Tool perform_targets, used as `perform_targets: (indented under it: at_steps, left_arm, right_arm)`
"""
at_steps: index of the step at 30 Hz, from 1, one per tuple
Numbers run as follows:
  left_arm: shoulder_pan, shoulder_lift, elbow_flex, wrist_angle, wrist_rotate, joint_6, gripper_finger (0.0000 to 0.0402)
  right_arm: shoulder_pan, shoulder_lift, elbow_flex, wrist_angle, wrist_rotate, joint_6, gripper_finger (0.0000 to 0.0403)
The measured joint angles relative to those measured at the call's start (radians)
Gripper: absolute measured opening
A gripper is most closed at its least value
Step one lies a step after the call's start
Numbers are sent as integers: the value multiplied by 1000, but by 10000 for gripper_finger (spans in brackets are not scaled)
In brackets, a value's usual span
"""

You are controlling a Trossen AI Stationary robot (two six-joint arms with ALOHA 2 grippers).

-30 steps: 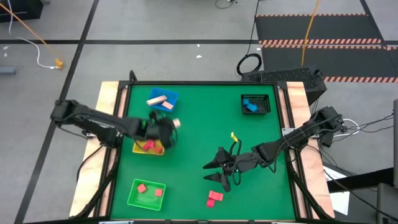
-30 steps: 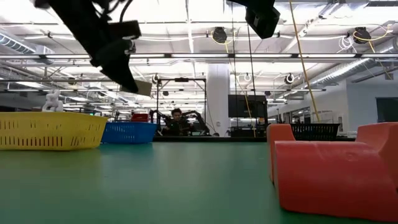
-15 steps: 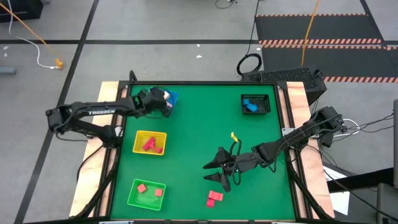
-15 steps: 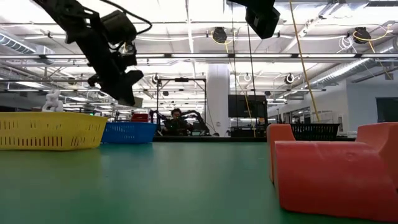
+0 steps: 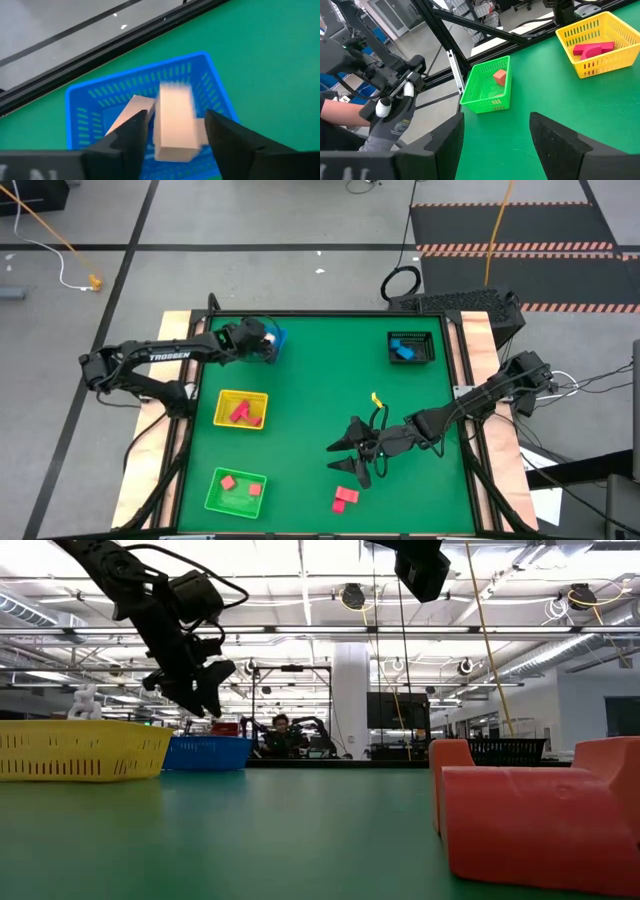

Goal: Sort & place blocks by color
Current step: Put the brown block into the blue bin, then put the orange block into the green bin

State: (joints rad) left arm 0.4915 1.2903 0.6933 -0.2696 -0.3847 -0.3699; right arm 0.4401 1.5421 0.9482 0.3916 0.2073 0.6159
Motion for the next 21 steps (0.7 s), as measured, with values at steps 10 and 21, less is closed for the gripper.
perform_targets:
  at_steps: [10,21]
  left_arm:
    - [-70,-19,0,81,55,91,254]
    - [-496,-29,1,112,100,90,255]
  right_arm:
    - [0,0,0,0,0,0,215]
    - [0,0,0,0,0,0,215]
